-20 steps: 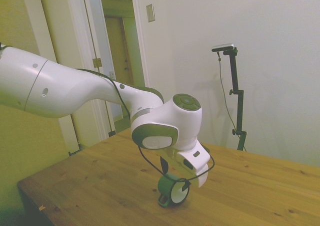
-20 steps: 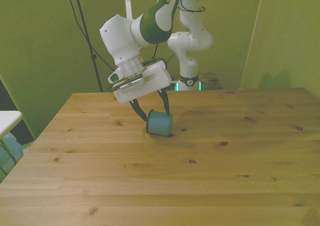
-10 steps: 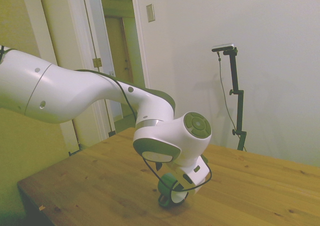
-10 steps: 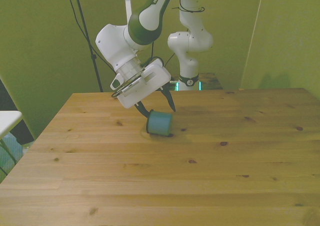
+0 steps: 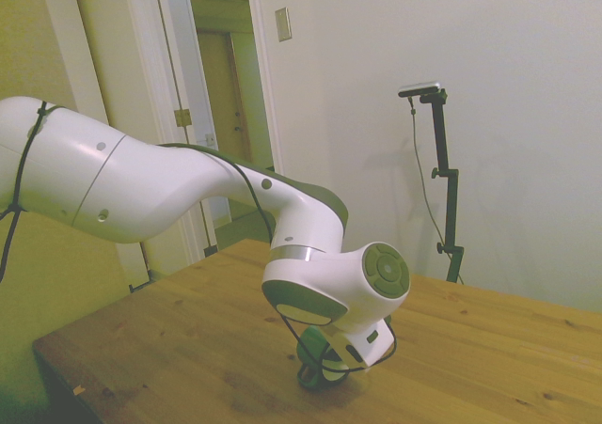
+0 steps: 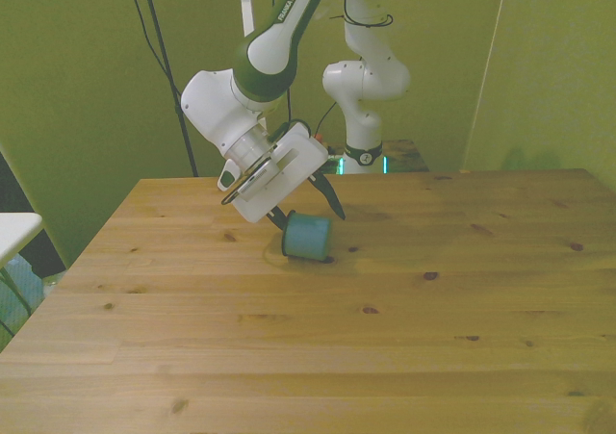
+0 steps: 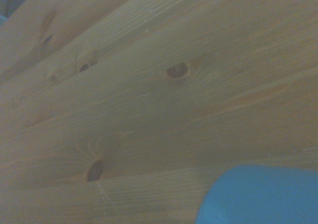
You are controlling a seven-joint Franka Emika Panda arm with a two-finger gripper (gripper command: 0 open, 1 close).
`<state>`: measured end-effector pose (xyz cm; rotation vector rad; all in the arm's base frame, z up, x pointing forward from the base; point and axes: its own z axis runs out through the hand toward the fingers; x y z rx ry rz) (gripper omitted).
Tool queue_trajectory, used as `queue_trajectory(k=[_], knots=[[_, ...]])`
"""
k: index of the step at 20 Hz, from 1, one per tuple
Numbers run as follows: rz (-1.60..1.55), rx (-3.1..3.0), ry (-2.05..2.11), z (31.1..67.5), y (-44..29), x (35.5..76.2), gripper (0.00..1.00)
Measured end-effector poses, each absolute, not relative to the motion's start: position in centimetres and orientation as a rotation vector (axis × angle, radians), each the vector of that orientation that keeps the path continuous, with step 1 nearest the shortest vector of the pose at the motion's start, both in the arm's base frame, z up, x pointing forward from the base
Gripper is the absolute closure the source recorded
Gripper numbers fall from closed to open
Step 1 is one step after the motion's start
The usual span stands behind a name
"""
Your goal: Flip the mug upright
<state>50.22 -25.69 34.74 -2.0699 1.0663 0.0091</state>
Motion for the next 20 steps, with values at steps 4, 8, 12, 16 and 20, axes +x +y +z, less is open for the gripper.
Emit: queue_trajectory(k=[4, 8, 12, 16, 20], knots=[[0.019, -2.046, 1.043, 34.23, -25.39, 50.55, 1.0], [0.022, -2.039, 1.033, 33.76, -25.14, 50.89, 1.0], [0.024, -2.042, 1.026, 33.77, -24.9, 51.07, 1.0], [0.025, -2.042, 1.025, 33.75, -24.83, 51.11, 1.0], [0.025, -2.043, 1.024, 33.75, -24.81, 51.12, 1.0]])
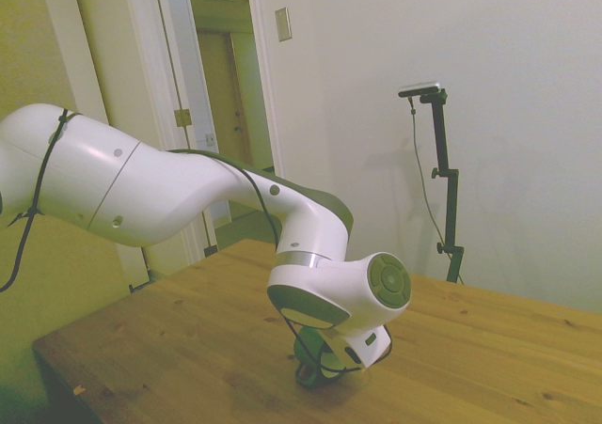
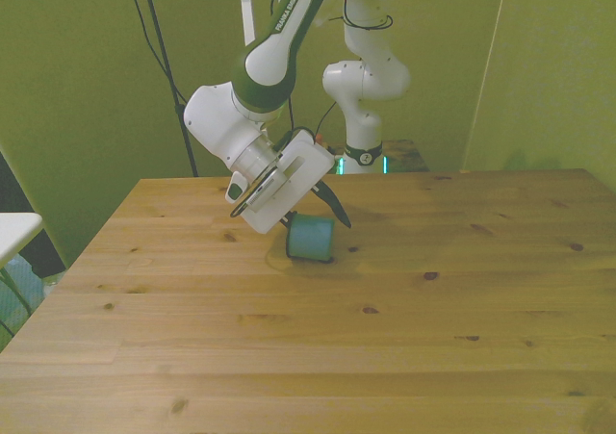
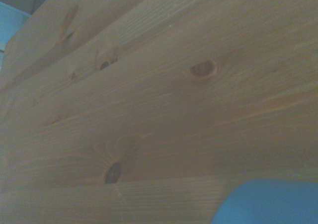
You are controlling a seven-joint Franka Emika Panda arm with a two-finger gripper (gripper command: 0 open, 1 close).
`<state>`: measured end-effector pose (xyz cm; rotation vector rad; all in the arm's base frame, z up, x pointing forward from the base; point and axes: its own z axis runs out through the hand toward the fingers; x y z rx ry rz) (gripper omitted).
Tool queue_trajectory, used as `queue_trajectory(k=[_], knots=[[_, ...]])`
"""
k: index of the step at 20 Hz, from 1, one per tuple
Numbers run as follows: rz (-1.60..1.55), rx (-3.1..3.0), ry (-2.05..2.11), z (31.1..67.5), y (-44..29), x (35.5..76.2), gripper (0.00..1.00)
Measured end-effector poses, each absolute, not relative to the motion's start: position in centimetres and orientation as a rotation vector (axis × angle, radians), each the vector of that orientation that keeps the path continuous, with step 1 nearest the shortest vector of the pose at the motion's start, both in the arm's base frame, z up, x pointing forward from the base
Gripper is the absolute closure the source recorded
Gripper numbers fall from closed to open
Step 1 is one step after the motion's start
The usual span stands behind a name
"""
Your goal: Flip the mug upright
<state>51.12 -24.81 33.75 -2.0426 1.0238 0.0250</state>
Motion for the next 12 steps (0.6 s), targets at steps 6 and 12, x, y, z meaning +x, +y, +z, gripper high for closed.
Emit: queue_trajectory(k=[6, 12], knots=[[0.022, -2.045, 1.019, 33.8, -24.8, 51.2, 1.0], [-0.016, -2.052, 1.016, 34.9, -25.3, 51.1, 1.0]])
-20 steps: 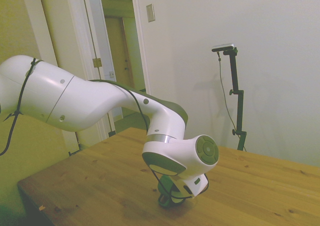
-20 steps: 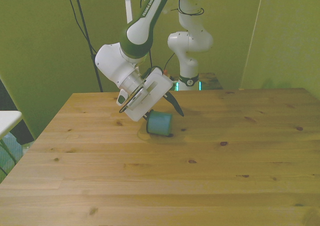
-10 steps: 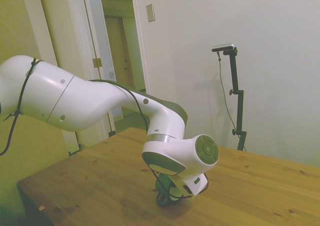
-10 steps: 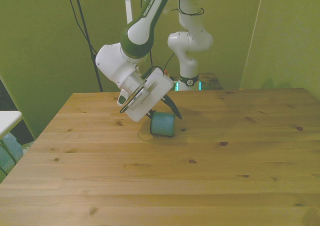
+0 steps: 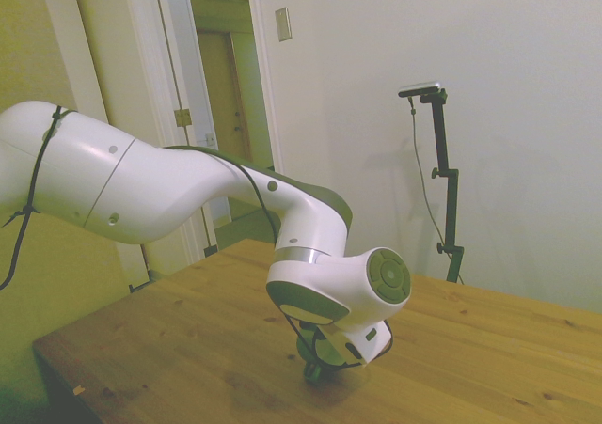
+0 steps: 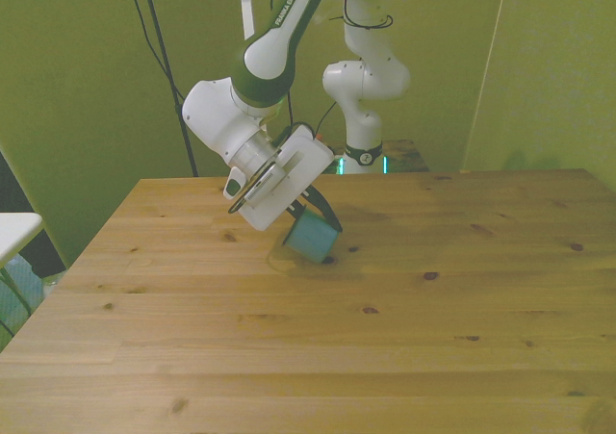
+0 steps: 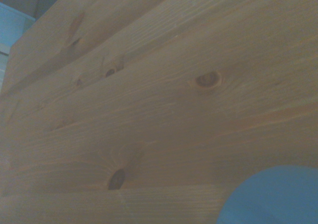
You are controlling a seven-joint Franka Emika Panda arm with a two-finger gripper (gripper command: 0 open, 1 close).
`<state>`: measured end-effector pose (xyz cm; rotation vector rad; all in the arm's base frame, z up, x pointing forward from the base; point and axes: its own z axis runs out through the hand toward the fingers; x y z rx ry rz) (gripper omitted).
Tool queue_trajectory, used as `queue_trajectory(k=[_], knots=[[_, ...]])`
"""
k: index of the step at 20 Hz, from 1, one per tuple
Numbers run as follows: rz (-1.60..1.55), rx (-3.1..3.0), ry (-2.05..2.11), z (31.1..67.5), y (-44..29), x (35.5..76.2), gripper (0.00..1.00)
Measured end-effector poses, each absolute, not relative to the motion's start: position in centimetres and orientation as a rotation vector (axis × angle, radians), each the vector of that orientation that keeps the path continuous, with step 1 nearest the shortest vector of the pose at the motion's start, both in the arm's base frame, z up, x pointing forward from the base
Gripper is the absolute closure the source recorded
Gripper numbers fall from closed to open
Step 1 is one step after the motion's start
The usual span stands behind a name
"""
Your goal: Flip the mug upright
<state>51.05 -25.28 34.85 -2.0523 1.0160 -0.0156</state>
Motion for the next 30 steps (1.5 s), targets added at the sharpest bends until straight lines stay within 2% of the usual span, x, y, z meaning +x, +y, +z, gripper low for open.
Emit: queue_trajectory(k=[9, 13, 20, 30], knots=[[-0.313, -2.244, 1.08, 41.7, -25.1, 49.1, 1.0], [-0.431, -2.356, 1.15, 43.1, -22.4, 48.3, 1.0], [-0.66, -2.614, 1.285, 41.7, -17.5, 47.7, 1.0], [-0.624, -2.786, 1.328, 39.8, -15.8, 47.4, 1.0]])
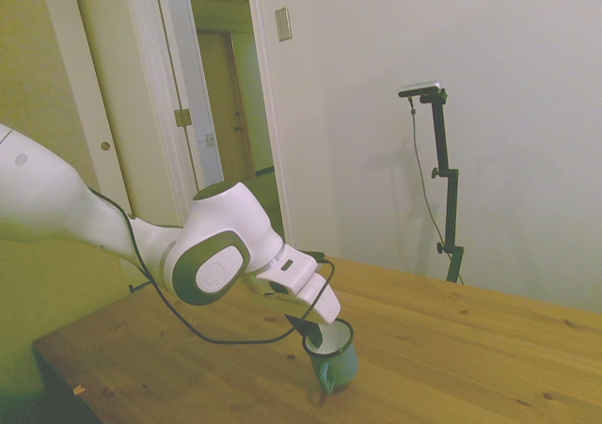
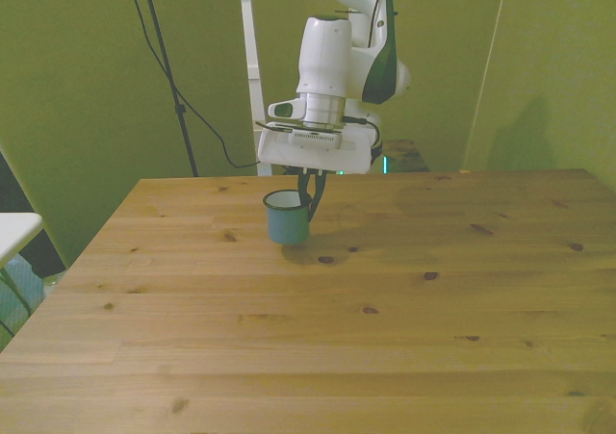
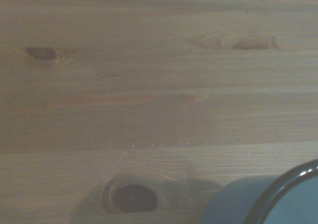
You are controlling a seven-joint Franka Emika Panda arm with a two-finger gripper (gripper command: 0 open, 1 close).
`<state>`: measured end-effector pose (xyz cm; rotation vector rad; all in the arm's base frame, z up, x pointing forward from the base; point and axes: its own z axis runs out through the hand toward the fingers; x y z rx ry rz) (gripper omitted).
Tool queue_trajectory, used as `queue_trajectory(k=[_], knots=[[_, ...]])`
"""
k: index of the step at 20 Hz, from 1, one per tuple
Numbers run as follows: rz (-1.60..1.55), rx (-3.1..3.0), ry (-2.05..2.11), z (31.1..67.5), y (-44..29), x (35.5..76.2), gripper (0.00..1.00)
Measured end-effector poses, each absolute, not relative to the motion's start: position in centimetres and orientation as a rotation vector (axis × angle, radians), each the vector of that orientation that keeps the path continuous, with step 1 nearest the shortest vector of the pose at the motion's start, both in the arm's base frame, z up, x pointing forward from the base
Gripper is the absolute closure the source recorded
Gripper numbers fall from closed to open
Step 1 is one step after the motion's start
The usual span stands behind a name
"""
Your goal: Flip the mug upright
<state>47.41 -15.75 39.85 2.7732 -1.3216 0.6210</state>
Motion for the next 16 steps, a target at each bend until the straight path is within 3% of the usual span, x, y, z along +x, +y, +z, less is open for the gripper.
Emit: queue_trajectory(k=[4, 5, 16], knots=[[0.586, 2.777, -1.321, 39.2, -15.7, 47.5, 1.0], [0.581, 2.777, -1.322, 39.1, -15.7, 47.6, 0.0], [0.55, 2.781, -1.363, 38.6, -15.9, 48.0, 0.0]])
